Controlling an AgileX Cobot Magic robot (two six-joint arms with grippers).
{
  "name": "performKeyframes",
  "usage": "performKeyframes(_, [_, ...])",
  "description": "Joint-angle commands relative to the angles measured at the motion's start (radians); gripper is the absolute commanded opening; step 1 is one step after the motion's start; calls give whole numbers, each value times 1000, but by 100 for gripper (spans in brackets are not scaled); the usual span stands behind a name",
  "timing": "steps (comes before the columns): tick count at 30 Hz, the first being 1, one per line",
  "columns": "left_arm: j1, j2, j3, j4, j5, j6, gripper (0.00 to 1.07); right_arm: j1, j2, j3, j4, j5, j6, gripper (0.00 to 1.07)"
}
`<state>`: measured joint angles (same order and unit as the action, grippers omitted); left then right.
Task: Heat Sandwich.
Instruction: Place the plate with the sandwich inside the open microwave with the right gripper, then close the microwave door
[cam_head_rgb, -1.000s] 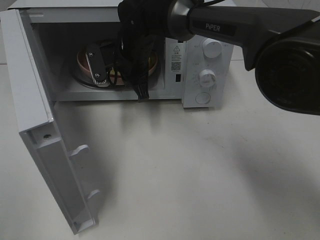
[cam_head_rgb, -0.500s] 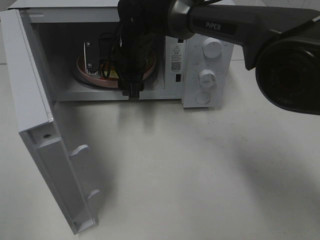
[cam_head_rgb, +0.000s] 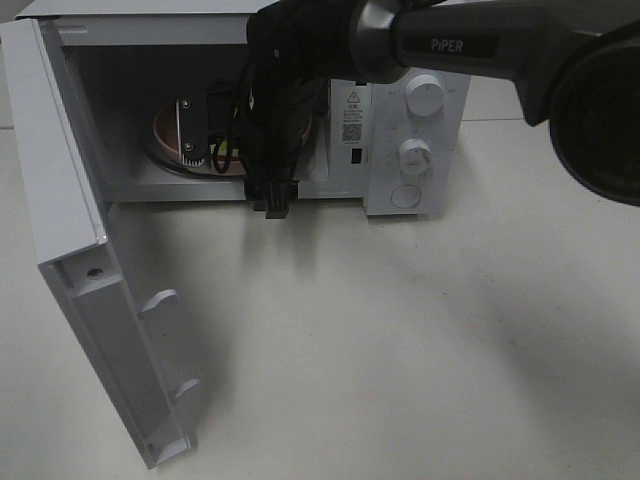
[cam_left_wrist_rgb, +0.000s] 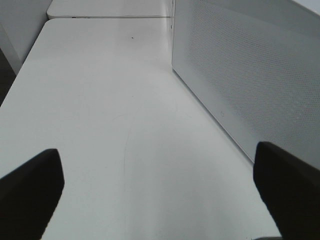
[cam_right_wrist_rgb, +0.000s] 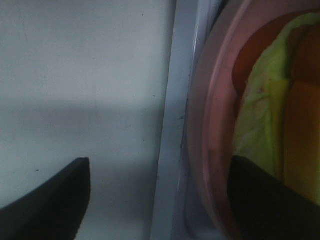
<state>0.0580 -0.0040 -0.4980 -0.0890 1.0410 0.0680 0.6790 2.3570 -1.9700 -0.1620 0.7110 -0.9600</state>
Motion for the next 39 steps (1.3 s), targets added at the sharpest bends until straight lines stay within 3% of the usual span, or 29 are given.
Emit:
performKeyframes(1, [1, -26, 4, 3, -5, -3, 98, 1, -19, 16, -15, -19, 18, 75])
performKeyframes(20, [1, -26, 4, 3, -5, -2, 98, 1, -249, 421, -46, -334, 26, 75])
performKeyframes(39, [1, -26, 4, 3, -5, -2, 98, 21, -484, 726, -42, -421, 30, 75])
